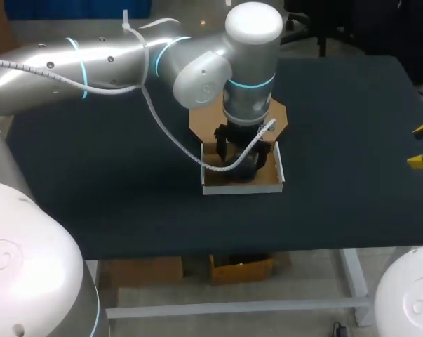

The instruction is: Assemble the packaging by folding the flat box into shape, placing the metal phone stand inside, and closing the box properly

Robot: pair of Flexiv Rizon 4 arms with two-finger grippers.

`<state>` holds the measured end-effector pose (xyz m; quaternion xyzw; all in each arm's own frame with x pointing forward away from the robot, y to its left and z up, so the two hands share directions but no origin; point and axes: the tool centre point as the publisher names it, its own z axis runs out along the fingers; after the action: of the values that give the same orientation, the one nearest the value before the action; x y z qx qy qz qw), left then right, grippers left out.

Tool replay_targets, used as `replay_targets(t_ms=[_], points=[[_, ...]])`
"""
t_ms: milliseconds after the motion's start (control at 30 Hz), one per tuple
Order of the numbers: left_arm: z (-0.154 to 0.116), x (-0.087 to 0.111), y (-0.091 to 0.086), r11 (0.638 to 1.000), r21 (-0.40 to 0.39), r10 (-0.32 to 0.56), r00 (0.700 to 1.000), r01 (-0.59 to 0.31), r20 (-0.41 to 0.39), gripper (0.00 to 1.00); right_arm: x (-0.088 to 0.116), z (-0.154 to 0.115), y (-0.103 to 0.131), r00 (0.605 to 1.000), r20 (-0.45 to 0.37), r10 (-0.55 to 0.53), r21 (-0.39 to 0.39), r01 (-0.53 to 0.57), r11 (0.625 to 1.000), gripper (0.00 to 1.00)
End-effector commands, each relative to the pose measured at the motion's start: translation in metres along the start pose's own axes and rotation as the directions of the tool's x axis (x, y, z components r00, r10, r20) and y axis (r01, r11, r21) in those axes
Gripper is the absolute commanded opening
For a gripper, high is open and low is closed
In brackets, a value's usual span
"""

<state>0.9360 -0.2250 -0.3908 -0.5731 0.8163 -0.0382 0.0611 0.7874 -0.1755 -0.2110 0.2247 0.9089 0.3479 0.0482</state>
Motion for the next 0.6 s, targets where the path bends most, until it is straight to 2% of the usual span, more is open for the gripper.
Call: replay_targets(t_ms=[33, 600], points=[[-0.005, 0.0, 0.0, 1.0, -0.008, -0.024, 1.0, 0.024, 0.0, 1.0, 0.001, -0.001, 0.0, 1.0, -0.001, 0.0, 0.0, 0.0, 1.0, 1.0], [-0.014, 0.007, 0.016, 0.983, -0.061, -0.174, 0.985, 0.174, 0.01, 1.0, 0.001, -0.001, 0.0, 1.0, -0.001, 0.0, 0.0, 0.0, 1.0, 1.0]])
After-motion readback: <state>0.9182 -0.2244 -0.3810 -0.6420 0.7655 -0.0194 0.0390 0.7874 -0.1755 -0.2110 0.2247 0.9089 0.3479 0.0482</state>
